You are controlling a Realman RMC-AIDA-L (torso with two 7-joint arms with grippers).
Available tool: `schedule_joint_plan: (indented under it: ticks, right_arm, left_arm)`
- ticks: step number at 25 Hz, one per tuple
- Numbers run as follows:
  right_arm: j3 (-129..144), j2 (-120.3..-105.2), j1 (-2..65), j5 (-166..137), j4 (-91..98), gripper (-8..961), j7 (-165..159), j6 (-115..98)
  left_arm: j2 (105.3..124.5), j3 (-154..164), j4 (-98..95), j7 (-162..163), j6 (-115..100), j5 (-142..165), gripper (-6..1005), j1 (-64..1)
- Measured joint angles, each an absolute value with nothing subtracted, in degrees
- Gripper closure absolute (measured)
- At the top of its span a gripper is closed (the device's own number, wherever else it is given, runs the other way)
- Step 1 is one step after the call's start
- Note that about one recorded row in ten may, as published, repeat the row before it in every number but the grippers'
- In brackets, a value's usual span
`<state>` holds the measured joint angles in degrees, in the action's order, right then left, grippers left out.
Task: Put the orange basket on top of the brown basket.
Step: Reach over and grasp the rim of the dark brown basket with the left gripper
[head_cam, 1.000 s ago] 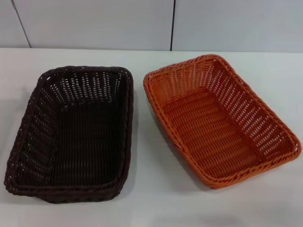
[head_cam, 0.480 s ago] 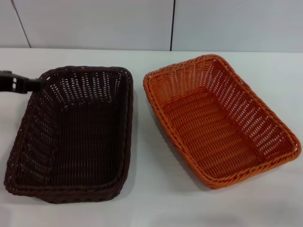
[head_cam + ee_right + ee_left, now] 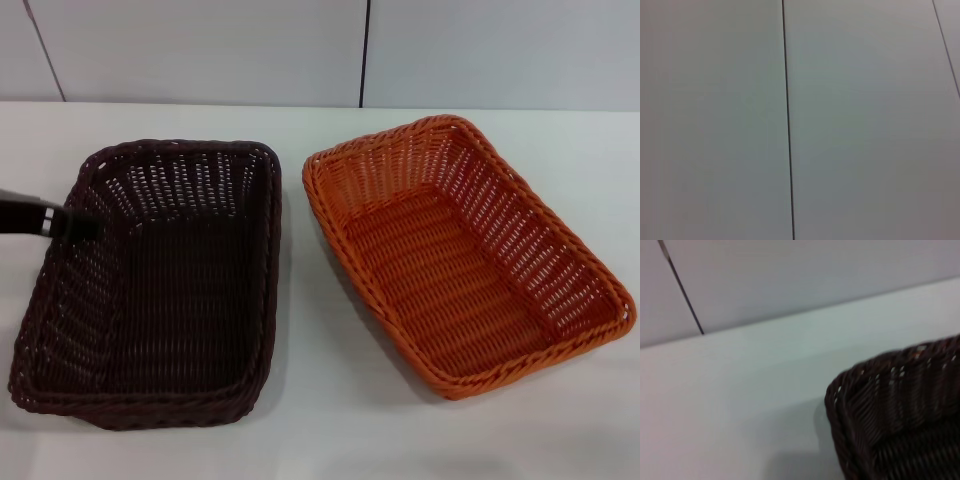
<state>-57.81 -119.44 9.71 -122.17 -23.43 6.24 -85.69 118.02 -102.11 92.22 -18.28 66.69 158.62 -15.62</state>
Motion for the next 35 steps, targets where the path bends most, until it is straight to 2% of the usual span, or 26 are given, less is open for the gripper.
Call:
schedule_joint_plan:
  ticks: [8, 25, 31, 35]
  right_arm:
    - [-57.83, -119.44, 9.84, -122.21, -23.18, 129, 6.24, -85.69]
    - [-57.83, -119.44, 9.42, -122.16, -22.67, 129, 6.24, -85.9]
    - [-57.83, -119.44, 9.31, -122.16, -22.75, 129, 6.24, -86.17]
    - [-57.83, -119.44, 9.2, -122.16, -22.85, 129, 6.24, -86.41]
  left_arm:
    - [118.02, -101.98, 84.45, -18.51, 66.72, 159.89, 308, -19.11]
    - [117.88, -101.54, 84.14, -20.67, 70.89, 160.31, 370, -21.43]
    - [117.85, -101.3, 85.08, -25.89, 71.22, 160.47, 544, -21.04]
    - [117.85, -102.02, 85.53, -30.05, 72.05, 160.14, 606, -21.37]
